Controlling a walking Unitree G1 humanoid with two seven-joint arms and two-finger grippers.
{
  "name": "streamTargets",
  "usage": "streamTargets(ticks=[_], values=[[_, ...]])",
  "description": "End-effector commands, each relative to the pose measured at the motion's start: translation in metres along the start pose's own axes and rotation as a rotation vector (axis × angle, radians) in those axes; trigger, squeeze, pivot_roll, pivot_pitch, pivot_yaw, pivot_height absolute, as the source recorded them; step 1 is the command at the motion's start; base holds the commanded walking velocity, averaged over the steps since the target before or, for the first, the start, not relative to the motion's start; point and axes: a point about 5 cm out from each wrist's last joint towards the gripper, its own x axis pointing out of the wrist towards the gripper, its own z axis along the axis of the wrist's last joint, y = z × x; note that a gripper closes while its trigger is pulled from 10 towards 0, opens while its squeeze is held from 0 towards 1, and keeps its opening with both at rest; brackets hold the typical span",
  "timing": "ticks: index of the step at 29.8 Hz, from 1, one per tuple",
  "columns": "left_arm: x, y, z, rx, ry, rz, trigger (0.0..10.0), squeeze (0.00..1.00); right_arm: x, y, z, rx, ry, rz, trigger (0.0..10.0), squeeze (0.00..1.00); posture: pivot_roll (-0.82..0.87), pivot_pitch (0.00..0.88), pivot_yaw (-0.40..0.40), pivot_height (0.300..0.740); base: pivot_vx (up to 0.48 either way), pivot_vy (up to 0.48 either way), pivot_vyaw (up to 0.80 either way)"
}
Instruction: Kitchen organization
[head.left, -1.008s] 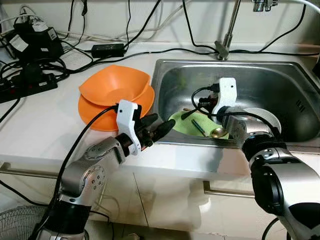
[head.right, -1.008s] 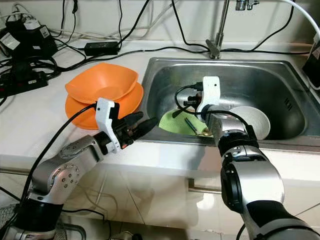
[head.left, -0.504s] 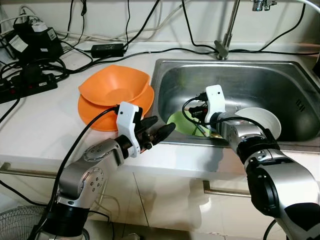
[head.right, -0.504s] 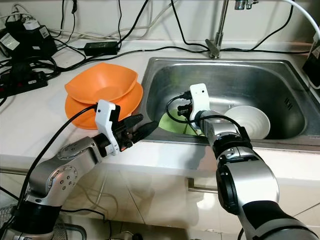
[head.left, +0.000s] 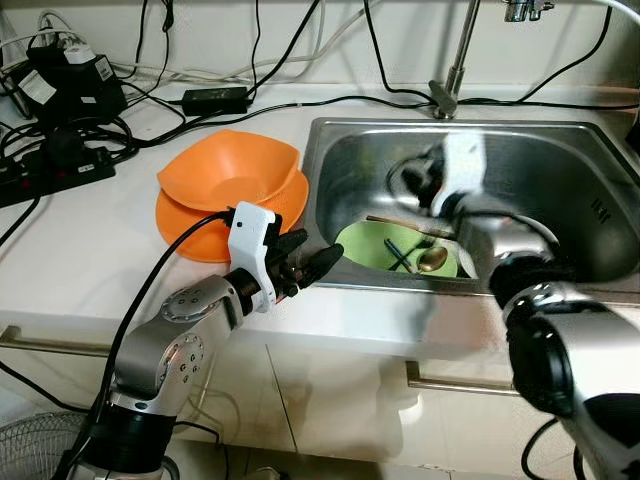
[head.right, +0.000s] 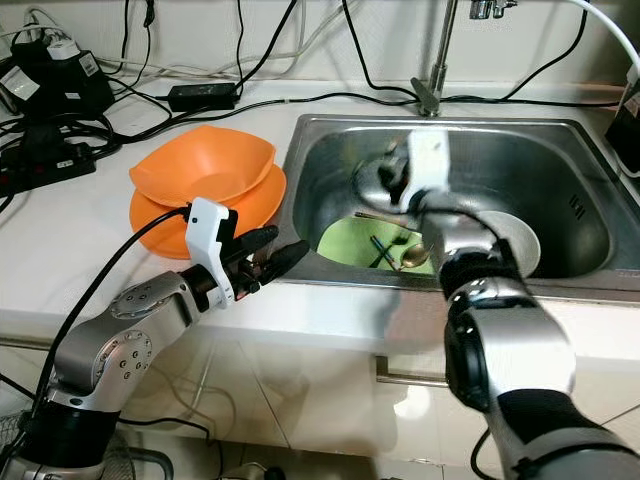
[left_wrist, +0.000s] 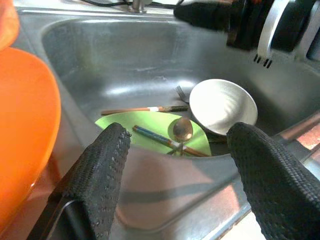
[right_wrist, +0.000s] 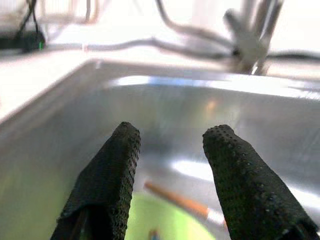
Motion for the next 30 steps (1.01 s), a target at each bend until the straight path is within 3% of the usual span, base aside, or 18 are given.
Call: streamTargets(ticks=[1, 6, 9, 11, 12, 13, 14, 16, 18, 19, 20, 21, 23, 24, 27, 28, 30], values=[[0.003, -0.003, 0.006, 0.033, -0.016, -0.012, 10.0, 0.0, 0.002, 0.002, 0.013, 0.024, -0.059, 0.013, 10.0, 1.0, 0.04, 0.04, 0.079, 0.74, 0.0, 0.0, 0.0], [0.005, -0.002, 0.009, 0.059, -0.026, 0.001, 10.0, 0.0, 0.002, 0.007, 0.018, 0.031, -0.1, 0.038, 10.0, 1.0, 0.03, 0.038, 0.08, 0.74, 0.0, 0.0, 0.0], [0.006, 0.008, 0.041, 0.211, -0.166, 0.156, 10.0, 0.0, 0.003, 0.018, 0.025, 0.045, -0.176, 0.1, 10.0, 1.0, 0.03, 0.039, 0.077, 0.74, 0.0, 0.0, 0.0], [0.005, 0.009, 0.047, 0.235, -0.188, 0.178, 10.0, 0.0, 0.003, 0.021, 0.027, 0.055, -0.191, 0.114, 10.0, 1.0, 0.03, 0.038, 0.074, 0.74, 0.0, 0.0, 0.0], [0.004, 0.012, 0.052, 0.261, -0.202, 0.207, 10.0, 0.43, 0.003, 0.024, 0.03, 0.072, -0.207, 0.131, 10.0, 1.0, 0.03, 0.037, 0.073, 0.74, 0.0, 0.0, 0.0], [0.003, 0.014, 0.057, 0.289, -0.215, 0.235, 10.0, 0.63, 0.003, 0.027, 0.032, 0.084, -0.221, 0.147, 10.0, 1.0, 0.03, 0.037, 0.073, 0.74, 0.0, 0.0, 0.0], [0.001, 0.017, 0.061, 0.322, -0.226, 0.264, 10.0, 1.0, 0.003, 0.031, 0.034, 0.096, -0.238, 0.171, 10.0, 1.0, 0.03, 0.037, 0.073, 0.74, 0.0, 0.0, 0.0], [-0.003, 0.024, 0.068, 0.374, -0.24, 0.33, 10.0, 1.0, 0.002, 0.045, 0.038, 0.156, -0.26, 0.266, 10.0, 1.0, 0.03, 0.036, 0.074, 0.74, 0.0, 0.0, 0.0], [-0.006, 0.029, 0.071, 0.407, -0.252, 0.363, 10.0, 1.0, 0.0, 0.053, 0.04, 0.155, -0.274, 0.327, 10.0, 1.0, 0.03, 0.037, 0.075, 0.74, 0.0, 0.0, 0.0], [-0.007, 0.031, 0.072, 0.417, -0.255, 0.385, 10.0, 0.91, -0.002, 0.057, 0.04, 0.145, -0.284, 0.358, 10.0, 0.67, 0.03, 0.037, 0.075, 0.74, 0.0, 0.0, 0.0], [-0.009, 0.034, 0.073, 0.422, -0.259, 0.409, 10.0, 0.91, -0.004, 0.061, 0.041, 0.142, -0.29, 0.394, 10.0, 0.67, 0.03, 0.037, 0.075, 0.74, 0.0, 0.0, 0.0], [-0.01, 0.037, 0.074, 0.424, -0.263, 0.43, 10.0, 0.44, -0.006, 0.064, 0.04, 0.138, -0.295, 0.432, 10.0, 0.38, 0.03, 0.038, 0.076, 0.74, 0.0, 0.0, 0.0], [-0.01, 0.037, 0.074, 0.424, -0.263, 0.43, 10.0, 0.44, -0.006, 0.064, 0.04, 0.138, -0.295, 0.432, 10.0, 0.38, 0.03, 0.038, 0.076, 0.74, 0.0, 0.0, 0.0], [-0.016, 0.047, 0.076, 0.441, -0.269, 0.499, 10.0, 0.0, -0.014, 0.071, 0.037, 0.113, -0.3, 0.508, 10.0, 0.0, 0.03, 0.038, 0.076, 0.74, 0.0, 0.0, 0.0], [-0.03, 0.067, 0.081, 0.396, -0.301, 0.662, 10.0, 0.0, -0.026, 0.073, 0.031, 0.089, -0.288, 0.591, 10.0, 0.0, 0.03, 0.04, 0.078, 0.74, 0.0, 0.0, 0.0], [-0.03, 0.067, 0.081, 0.396, -0.301, 0.662, 10.0, 0.0, -0.026, 0.073, 0.031, 0.089, -0.288, 0.591, 10.0, 0.0, 0.03, 0.04, 0.078, 0.74, 0.0, 0.0, 0.0], [-0.043, 0.086, 0.078, 0.359, -0.29, 0.807, 10.0, 0.0, -0.032, 0.071, 0.027, 0.081, -0.276, 0.615, 10.0, 0.0, 0.02, 0.043, 0.078, 0.74, 0.0, 0.0, 0.0]])
